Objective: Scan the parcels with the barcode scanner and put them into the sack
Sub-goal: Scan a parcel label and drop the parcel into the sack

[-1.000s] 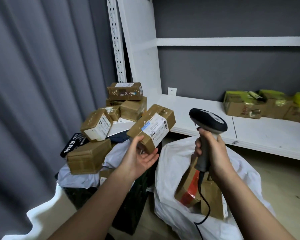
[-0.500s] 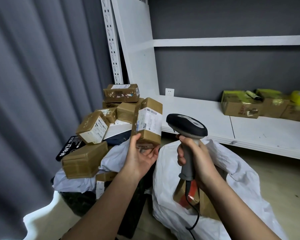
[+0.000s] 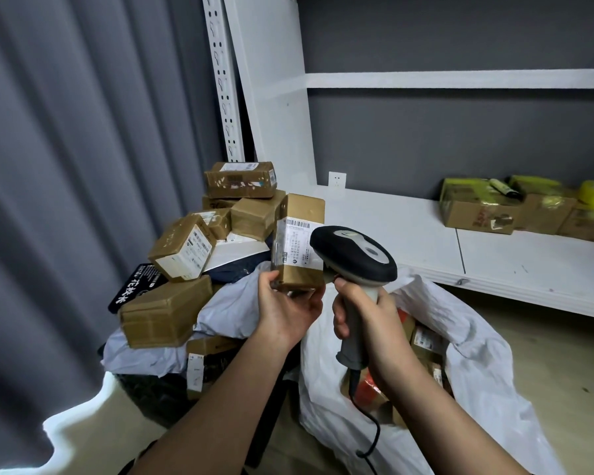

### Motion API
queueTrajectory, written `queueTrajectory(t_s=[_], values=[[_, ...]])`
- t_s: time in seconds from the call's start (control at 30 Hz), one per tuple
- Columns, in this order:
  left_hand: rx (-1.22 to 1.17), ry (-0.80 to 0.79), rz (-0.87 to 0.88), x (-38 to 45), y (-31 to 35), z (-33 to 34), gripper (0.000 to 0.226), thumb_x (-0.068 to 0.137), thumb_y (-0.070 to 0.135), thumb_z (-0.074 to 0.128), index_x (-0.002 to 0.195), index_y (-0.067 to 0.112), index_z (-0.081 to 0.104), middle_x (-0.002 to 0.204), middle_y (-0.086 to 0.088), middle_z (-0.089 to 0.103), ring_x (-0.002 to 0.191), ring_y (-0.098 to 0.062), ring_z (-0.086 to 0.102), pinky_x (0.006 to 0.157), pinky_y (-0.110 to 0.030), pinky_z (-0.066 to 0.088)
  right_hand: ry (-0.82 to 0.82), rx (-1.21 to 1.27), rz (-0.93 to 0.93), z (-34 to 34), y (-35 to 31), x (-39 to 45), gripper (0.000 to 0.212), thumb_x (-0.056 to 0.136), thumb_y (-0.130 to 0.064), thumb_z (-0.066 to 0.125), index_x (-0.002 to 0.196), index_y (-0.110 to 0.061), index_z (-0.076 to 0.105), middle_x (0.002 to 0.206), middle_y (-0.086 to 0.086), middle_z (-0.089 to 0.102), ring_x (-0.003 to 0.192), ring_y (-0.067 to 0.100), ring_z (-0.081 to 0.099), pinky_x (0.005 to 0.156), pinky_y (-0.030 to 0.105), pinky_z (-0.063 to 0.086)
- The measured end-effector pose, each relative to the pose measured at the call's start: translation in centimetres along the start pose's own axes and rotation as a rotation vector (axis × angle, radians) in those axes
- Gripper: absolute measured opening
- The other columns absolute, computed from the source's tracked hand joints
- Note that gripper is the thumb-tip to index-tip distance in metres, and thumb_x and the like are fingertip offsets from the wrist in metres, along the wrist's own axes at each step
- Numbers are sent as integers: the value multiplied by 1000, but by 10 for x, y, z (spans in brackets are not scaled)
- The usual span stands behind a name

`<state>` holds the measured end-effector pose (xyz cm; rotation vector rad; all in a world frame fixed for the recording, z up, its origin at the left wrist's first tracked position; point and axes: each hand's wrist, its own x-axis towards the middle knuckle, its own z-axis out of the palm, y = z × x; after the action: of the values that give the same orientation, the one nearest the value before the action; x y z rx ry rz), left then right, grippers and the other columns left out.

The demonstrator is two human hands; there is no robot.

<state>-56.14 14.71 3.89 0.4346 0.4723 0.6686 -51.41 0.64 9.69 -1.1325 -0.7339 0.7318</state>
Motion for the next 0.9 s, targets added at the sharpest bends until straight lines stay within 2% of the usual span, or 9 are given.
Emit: queueTrajectory(t_s=[0.13, 0.37, 0.57, 0.67, 0.8, 0.9], values=[[80, -31, 2, 6, -4, -2, 72, 57, 46, 58, 119, 12, 51, 86, -18, 56, 61, -32, 52, 57, -37, 29, -11, -12, 8, 1, 0, -1, 33, 79, -29, 57, 58, -8, 43, 45, 2, 41, 40, 15, 36, 44, 18, 34], [81, 19, 25, 8, -8, 0, 71, 55, 45, 58, 117, 12, 51, 84, -15, 56, 60, -31, 49, 58, -35, 32, -3, 22, 44, 1, 1, -2, 35, 81, -29, 58, 57, -9, 43, 46, 3, 40, 41, 16, 37, 44, 20, 36], [34, 64, 54, 10, -9, 1, 48, 76, 39, 45, 113, 10, 54, 86, -15, 58, 66, -31, 50, 63, -35, 36, 0, 18, 36, 0, -2, -4, 41, 94, -18, 58, 57, -9, 42, 48, 5, 39, 43, 17, 35, 45, 20, 35], [50, 55, 52, 8, -9, 3, 58, 65, 40, 51, 114, 10, 54, 85, -15, 58, 66, -31, 50, 62, -34, 34, 14, 49, 43, 0, -2, -4, 37, 95, -14, 57, 60, -11, 46, 51, 6, 39, 42, 17, 35, 44, 22, 34], [103, 32, 37, 8, -8, 3, 76, 49, 44, 61, 117, 11, 52, 86, -15, 57, 63, -31, 50, 61, -35, 34, 5, 67, 38, -1, 1, -3, 26, 82, -26, 60, 59, -17, 51, 53, 7, 41, 42, 16, 36, 44, 24, 34], [88, 30, 32, 10, -8, 1, 69, 57, 45, 57, 118, 13, 52, 87, -15, 56, 64, -31, 48, 61, -35, 34, 0, 75, 43, -2, 2, -2, 26, 82, -26, 60, 58, -19, 53, 53, 6, 41, 42, 16, 36, 44, 24, 34]])
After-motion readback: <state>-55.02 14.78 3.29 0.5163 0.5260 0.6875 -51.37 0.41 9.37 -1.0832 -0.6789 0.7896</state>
